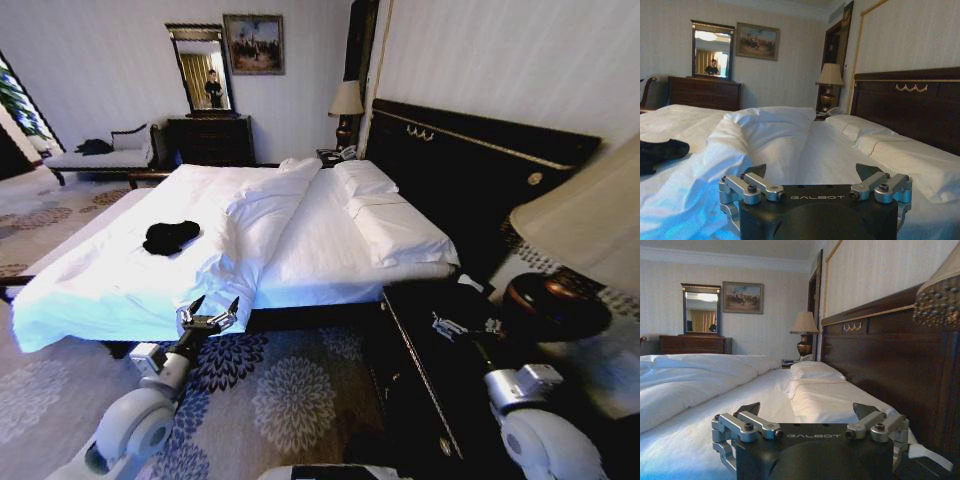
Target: Fold the clothes on the bed.
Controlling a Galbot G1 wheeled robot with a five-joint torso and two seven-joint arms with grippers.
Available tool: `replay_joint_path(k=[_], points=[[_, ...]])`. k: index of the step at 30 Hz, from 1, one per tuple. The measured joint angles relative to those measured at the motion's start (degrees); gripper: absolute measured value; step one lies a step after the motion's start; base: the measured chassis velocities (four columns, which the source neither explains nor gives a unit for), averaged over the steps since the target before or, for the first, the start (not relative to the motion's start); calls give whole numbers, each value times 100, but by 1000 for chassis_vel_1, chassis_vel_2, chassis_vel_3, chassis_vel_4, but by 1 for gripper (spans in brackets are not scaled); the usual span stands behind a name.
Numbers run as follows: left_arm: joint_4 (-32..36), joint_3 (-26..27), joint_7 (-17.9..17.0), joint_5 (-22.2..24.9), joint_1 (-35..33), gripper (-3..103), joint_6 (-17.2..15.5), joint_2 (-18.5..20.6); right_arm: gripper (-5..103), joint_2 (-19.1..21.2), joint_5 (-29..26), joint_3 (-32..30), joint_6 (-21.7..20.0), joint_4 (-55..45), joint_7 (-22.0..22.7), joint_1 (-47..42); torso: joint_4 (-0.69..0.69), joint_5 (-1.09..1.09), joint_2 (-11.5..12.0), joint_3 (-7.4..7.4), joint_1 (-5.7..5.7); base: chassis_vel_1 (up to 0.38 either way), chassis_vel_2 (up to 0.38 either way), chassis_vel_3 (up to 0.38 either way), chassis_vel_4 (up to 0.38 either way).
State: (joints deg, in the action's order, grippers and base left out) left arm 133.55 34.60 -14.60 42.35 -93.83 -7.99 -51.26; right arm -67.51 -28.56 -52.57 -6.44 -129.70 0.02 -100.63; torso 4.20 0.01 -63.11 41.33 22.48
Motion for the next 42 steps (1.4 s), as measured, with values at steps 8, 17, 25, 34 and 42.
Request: replay_joint_path(k=[8, 17, 25, 34, 42], points=[[9, -3, 1, -4, 2, 100, 3, -11, 100, -8, 3, 6, 4, 8, -57, -18, 1, 0, 0, 0, 0, -139, 128, 144, -135], [23, -6, 18, -42, -36, 100, 6, -12, 100, -5, 17, 19, 51, 27, -59, 8, 1, -1, -2, -1, -3, -157, 149, 138, -153], [43, 2, 19, -46, -46, 100, 7, 16, 100, -67, 51, 60, 78, 37, -61, -2, -1, 1, -1, 1, 0, -260, 265, 249, -245], [43, 5, 20, -50, -32, 100, 7, 41, 100, -96, 75, 78, 75, 57, -60, 4, 0, 1, 0, 1, 2, -267, 269, 263, -259], [0, 8, 41, -57, -55, 100, 9, -2, 100, -103, 91, 81, -42, 30, -45, -10, 0, 0, 1, 1, 2, -82, 120, 83, -106]])
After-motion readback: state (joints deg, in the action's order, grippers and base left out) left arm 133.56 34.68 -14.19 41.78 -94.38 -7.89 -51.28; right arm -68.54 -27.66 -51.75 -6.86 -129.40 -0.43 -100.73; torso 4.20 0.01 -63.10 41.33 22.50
